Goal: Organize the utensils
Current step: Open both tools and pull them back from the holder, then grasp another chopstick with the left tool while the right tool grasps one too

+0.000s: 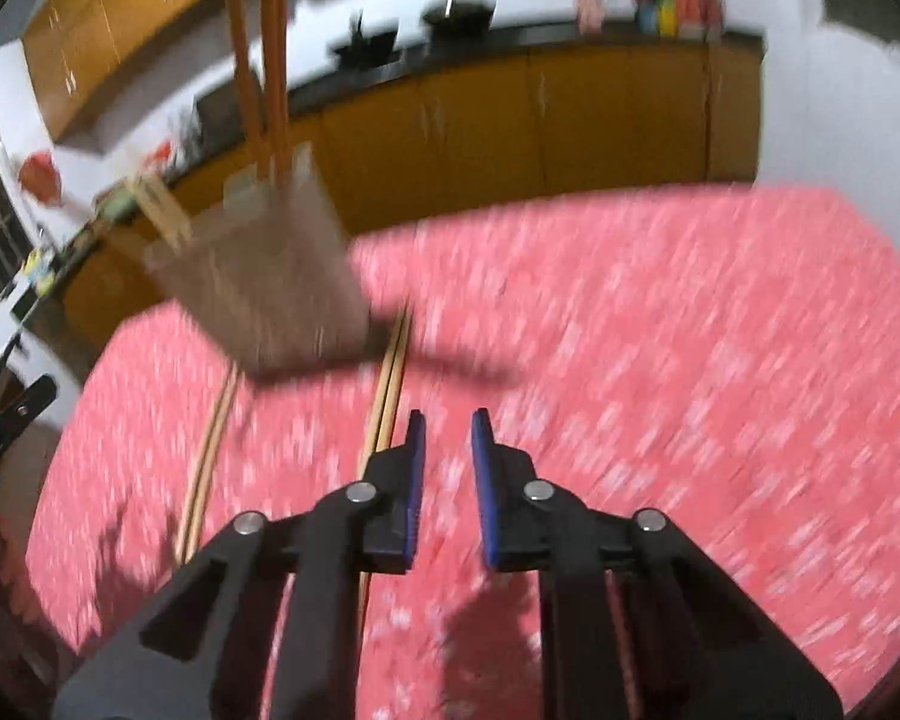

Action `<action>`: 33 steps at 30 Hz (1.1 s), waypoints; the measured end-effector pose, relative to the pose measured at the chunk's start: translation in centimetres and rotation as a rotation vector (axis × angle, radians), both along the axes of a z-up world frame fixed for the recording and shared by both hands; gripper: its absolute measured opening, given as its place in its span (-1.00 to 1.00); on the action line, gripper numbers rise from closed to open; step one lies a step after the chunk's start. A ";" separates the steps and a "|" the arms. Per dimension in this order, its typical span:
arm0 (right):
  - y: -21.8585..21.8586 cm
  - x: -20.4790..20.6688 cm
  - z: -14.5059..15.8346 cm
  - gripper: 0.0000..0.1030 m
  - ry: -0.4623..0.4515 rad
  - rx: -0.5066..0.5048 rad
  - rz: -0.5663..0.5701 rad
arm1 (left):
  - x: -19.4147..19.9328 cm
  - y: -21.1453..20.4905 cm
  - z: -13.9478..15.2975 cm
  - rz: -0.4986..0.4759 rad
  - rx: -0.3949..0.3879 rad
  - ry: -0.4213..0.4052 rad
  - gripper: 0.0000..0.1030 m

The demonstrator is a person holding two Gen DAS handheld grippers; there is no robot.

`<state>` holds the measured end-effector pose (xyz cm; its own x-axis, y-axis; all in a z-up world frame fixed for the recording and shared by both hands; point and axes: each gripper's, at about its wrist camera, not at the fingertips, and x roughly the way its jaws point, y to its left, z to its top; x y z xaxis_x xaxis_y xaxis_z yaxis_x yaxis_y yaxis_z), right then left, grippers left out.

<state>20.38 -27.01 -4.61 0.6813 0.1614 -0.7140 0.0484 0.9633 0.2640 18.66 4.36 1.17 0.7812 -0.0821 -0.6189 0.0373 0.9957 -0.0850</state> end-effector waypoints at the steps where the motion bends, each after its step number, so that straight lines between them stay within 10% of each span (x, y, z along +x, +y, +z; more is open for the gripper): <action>1: 0.8 0.0 -0.9 -0.69 0.021 0.003 0.024 | -0.1 -0.2 -1.0 -0.014 -0.005 0.031 0.22; 18: 5.6 0.1 -4.4 -0.83 0.077 -0.141 0.123 | -1.3 -2.2 -6.2 -0.104 -0.027 0.163 0.02; 33: 1.1 0.3 -4.7 -0.85 0.082 -0.142 -0.038 | -1.4 -4.4 -7.8 -0.183 -0.019 0.227 -0.31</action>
